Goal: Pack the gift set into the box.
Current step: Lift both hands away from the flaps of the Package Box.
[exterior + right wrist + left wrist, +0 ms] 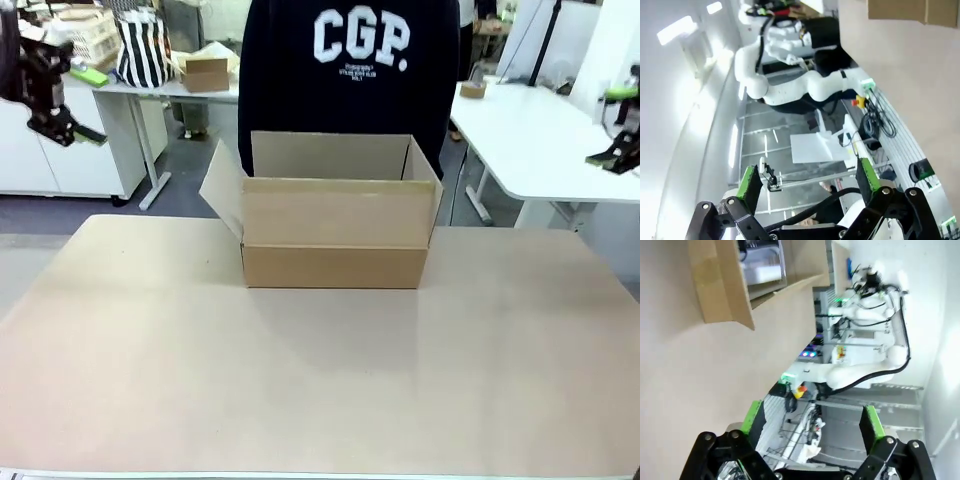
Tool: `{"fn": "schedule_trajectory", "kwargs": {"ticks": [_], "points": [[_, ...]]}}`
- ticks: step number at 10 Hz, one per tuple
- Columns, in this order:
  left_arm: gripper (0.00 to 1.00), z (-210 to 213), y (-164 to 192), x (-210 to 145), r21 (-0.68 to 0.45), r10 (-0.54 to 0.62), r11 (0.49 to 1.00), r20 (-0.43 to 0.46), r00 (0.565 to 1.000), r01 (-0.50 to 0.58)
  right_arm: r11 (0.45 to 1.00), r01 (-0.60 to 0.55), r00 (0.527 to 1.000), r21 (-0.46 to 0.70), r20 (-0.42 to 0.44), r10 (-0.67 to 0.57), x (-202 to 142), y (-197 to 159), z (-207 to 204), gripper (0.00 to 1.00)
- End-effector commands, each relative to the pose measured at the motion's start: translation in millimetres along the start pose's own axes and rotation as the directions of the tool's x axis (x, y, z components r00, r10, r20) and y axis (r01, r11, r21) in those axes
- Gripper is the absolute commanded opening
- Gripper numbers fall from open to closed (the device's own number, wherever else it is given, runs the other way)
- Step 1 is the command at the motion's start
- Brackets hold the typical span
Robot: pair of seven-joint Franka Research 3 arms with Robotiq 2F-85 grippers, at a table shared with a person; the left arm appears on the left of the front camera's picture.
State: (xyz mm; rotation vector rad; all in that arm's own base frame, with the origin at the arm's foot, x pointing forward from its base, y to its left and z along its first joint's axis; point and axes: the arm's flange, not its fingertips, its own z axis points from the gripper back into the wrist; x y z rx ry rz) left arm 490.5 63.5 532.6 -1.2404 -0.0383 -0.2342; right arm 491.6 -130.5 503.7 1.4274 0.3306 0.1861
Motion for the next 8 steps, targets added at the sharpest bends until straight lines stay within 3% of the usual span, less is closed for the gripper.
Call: {"fn": "schedule_trajectory", "kwargs": {"ticks": [1,2,8], "points": [[1.00,8,17,5,0.039,0.097,0.994,0.105,0.990,-0.102,0.998,-0.011,0.984,-0.064,0.177,0.022,-16,-3,7,1.00],[1.00,0,0,0,0.000,0.000,1.000,0.000,1.000,0.000,1.000,0.000,1.000,0.000,0.000,0.000,0,0,0,1.00],[1.00,0,0,0,0.000,0.000,1.000,0.000,1.000,0.000,1.000,0.000,1.000,0.000,0.000,0.000,0,0,0,1.00]]}}
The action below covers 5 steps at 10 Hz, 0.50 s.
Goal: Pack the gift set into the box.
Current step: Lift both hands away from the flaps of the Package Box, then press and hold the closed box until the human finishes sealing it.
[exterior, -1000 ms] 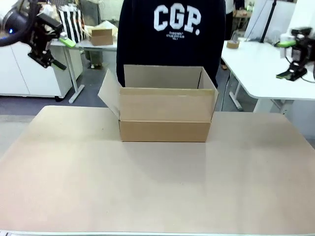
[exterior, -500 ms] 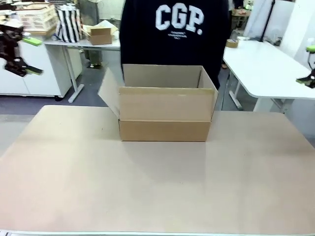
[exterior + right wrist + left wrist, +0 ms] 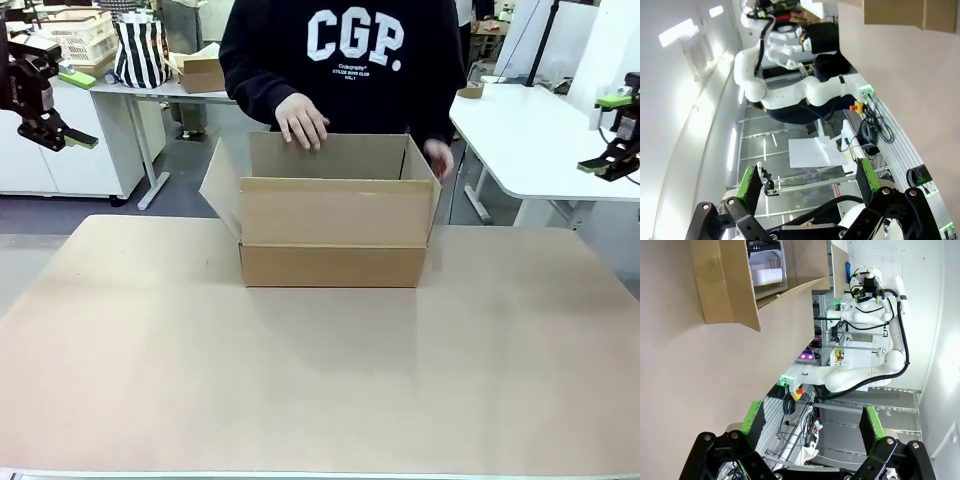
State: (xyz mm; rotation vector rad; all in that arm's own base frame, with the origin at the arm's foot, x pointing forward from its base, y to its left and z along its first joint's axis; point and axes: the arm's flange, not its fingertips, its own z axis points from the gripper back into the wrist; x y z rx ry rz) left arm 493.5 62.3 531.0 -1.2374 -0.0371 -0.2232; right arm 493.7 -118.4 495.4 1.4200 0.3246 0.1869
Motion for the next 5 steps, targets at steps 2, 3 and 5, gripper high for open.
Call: {"fn": "schedule_trajectory", "kwargs": {"ticks": [2,3,5], "points": [[1.00,1.5,-1.7,-2.9,-0.004,-0.009,1.000,-0.005,1.000,0.009,1.000,0.003,1.000,0.008,-0.004,-0.003,-6.7,6.3,11.6,1.00],[1.00,1.5,-1.7,-2.9,-0.004,-0.009,1.000,-0.005,1.000,0.009,1.000,0.003,1.000,0.008,-0.004,-0.003,-6.7,6.3,11.6,1.00],[1.00,1.5,-1.7,-2.9,-0.004,-0.009,1.000,-0.005,1.000,0.009,1.000,0.003,1.000,0.008,-0.004,-0.003,-6.7,6.3,11.6,1.00]]}}
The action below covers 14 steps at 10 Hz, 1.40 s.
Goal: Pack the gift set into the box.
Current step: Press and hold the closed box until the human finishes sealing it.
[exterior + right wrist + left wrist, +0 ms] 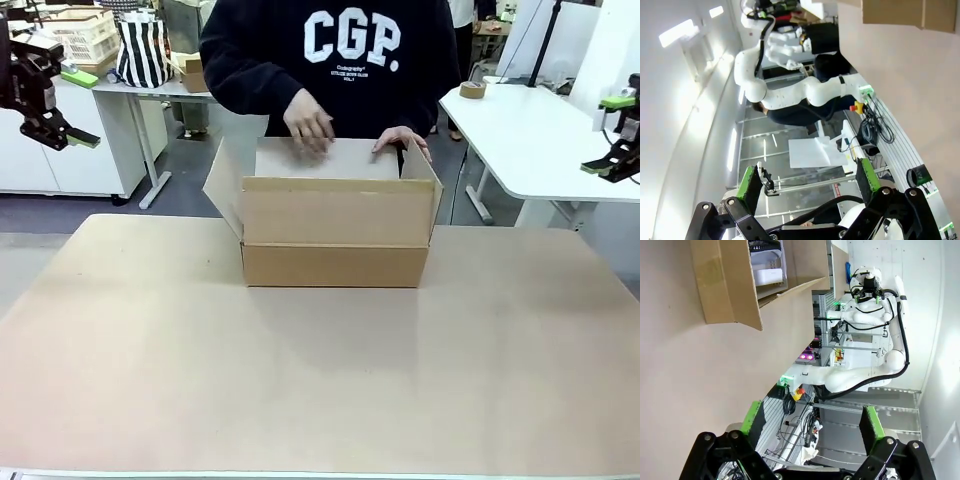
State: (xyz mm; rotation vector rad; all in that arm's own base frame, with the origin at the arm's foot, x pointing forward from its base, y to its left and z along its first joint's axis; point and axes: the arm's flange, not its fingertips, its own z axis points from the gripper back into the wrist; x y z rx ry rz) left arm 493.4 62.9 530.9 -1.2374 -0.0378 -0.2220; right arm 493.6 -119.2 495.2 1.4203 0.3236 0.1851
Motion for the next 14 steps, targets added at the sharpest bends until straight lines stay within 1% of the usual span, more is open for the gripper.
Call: {"fn": "schedule_trajectory", "kwargs": {"ticks": [1,14], "points": [[1.00,0.9,-1.9,-2.7,-0.004,-0.010,1.000,-0.006,1.000,0.010,1.000,0.002,1.000,0.008,-0.005,-0.002,-6.3,6.6,10.9,1.00],[1.00,0.9,-1.9,-2.7,-0.004,-0.010,1.000,-0.006,1.000,0.010,1.000,0.002,1.000,0.008,-0.005,-0.002,-6.3,6.6,10.9,1.00]]}}
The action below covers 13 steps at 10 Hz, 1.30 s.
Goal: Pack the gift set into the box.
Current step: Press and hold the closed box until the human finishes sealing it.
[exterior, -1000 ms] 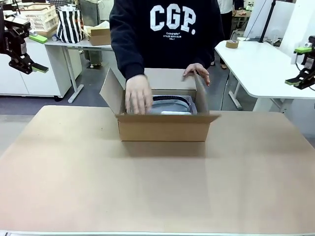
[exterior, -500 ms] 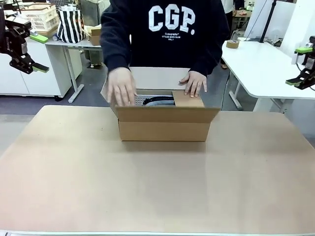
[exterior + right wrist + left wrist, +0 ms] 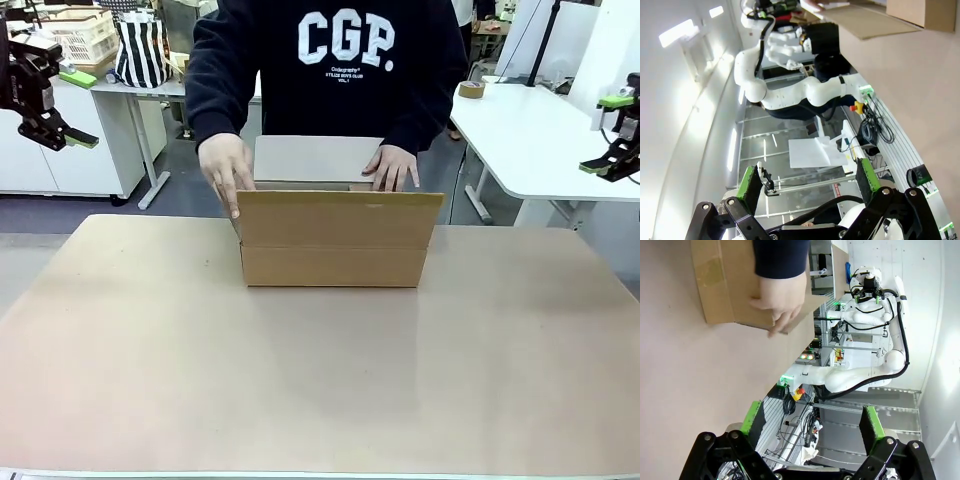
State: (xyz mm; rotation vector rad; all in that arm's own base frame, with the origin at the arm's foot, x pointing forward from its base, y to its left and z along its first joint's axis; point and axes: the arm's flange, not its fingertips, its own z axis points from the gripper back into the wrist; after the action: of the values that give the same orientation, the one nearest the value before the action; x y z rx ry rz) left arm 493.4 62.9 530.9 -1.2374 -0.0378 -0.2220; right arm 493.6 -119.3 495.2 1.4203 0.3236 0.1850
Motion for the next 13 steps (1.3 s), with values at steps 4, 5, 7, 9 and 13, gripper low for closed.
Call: {"fn": "schedule_trajectory", "kwargs": {"ticks": [4,5,7,9,13], "points": [[1.00,0.9,-1.9,-2.7,-0.004,-0.010,1.000,-0.006,1.000,0.010,1.000,0.002,1.000,0.008,-0.005,-0.002,-6.3,6.6,10.8,1.00],[1.00,0.9,-1.9,-2.7,-0.004,-0.010,1.000,-0.006,1.000,0.010,1.000,0.002,1.000,0.008,-0.005,-0.002,-6.3,6.6,10.8,1.00],[1.00,0.9,-1.9,-2.7,-0.004,-0.010,1.000,-0.006,1.000,0.010,1.000,0.002,1.000,0.008,-0.005,-0.002,-6.3,6.6,10.8,1.00],[1.00,0.9,-1.9,-2.7,-0.004,-0.010,1.000,-0.006,1.000,0.010,1.000,0.002,1.000,0.008,-0.005,-0.002,-6.3,6.6,10.8,1.00],[1.00,0.9,-1.9,-2.7,-0.004,-0.010,1.000,-0.006,1.000,0.010,1.000,0.002,1.000,0.008,-0.005,-0.002,-6.3,6.6,10.8,1.00]]}}
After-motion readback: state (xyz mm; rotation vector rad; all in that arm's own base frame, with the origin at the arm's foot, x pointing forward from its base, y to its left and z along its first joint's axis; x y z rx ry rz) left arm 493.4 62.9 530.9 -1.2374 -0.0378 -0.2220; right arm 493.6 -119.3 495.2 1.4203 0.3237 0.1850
